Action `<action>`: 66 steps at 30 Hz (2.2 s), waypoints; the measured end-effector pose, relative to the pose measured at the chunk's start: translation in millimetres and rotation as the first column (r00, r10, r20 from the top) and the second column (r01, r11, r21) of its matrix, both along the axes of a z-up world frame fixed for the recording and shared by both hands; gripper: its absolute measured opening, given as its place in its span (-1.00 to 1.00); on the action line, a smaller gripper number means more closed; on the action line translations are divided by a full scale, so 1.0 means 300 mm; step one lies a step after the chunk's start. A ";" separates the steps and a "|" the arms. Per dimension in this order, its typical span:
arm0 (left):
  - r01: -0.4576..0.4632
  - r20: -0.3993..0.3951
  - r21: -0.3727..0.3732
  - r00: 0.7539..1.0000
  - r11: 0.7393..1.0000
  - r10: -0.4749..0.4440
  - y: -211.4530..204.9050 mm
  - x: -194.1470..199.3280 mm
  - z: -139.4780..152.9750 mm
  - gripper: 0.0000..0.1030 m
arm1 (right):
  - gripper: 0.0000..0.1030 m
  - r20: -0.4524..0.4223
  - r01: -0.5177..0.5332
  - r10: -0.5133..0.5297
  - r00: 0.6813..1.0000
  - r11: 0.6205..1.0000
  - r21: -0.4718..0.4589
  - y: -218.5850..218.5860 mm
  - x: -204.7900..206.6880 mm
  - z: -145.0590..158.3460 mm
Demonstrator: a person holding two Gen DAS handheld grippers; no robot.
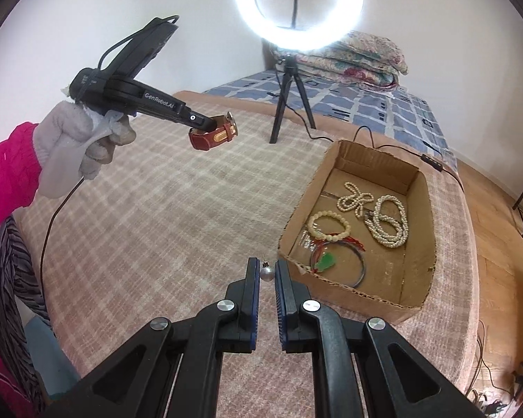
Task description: Organize jewelry
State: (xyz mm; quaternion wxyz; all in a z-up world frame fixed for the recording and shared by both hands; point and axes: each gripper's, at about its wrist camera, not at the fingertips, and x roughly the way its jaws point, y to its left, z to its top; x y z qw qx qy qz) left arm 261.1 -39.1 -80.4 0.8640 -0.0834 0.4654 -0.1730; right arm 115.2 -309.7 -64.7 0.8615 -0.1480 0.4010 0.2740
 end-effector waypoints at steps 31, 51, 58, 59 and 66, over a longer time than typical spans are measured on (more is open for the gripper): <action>0.053 0.021 0.036 0.998 0.998 -0.053 -0.417 0.340 -0.030 -0.87 | -0.88 -0.039 0.280 -0.279 0.959 0.960 0.023 -0.177 0.225 -0.018; 0.074 0.058 0.075 0.995 0.994 -0.078 -0.539 0.380 -0.043 -0.79 | -0.65 -0.052 0.278 -0.277 0.960 0.961 0.013 -0.171 0.273 -0.070; 0.071 0.102 0.090 0.992 0.993 -0.080 -0.539 0.355 -0.002 0.15 | 0.55 0.016 0.284 -0.285 0.959 0.959 0.016 -0.153 0.255 -0.049; 0.066 0.109 0.095 0.991 0.993 -0.077 -0.538 0.351 0.003 0.26 | 0.58 0.024 0.279 -0.280 0.960 0.960 0.023 -0.150 0.251 -0.043; 0.059 0.110 0.097 0.992 0.994 -0.069 -0.533 0.340 0.019 0.52 | 0.99 0.072 0.288 -0.287 0.955 0.958 -0.005 -0.129 0.241 -0.031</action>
